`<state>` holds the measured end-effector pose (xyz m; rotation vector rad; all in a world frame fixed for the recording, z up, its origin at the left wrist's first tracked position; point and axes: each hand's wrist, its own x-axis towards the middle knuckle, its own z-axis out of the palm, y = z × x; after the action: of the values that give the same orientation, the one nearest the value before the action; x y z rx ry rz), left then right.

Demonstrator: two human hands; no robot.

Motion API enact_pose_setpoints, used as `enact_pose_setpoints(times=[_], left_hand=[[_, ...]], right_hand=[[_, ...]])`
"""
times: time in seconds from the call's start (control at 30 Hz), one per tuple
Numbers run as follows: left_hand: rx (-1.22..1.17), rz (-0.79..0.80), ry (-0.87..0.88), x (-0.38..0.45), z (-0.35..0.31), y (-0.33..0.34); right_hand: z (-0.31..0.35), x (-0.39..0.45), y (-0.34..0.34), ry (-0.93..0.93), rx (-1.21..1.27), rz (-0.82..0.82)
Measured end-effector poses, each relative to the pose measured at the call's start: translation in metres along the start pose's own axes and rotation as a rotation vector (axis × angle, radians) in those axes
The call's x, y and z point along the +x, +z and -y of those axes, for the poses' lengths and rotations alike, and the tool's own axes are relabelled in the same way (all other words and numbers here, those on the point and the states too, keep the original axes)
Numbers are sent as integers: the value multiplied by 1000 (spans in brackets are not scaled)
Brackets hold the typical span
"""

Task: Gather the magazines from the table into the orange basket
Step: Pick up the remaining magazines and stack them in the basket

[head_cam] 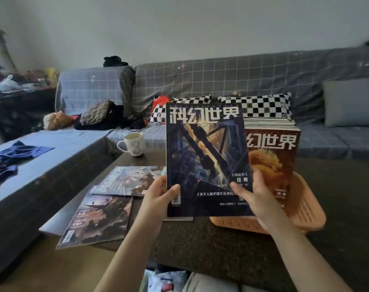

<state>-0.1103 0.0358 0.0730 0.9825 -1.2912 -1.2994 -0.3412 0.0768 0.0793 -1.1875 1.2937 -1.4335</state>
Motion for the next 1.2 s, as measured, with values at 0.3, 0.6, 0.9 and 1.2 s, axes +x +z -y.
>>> enact_pose_setpoints(times=[0.3,0.6,0.9,1.2], left_hand=[[67,151,-59,41,18,89],[606,127,66,73,43,132],[1180,86,58,81,53,144],[1218,77,20,87,61,145]], right_hand=[[-3,3,-81,42,-209,-236],[-25,22,-113,102,-526,-376],[-37,29,-114,75,-882,-446],[-44,36,-113,147,-1027,-497]])
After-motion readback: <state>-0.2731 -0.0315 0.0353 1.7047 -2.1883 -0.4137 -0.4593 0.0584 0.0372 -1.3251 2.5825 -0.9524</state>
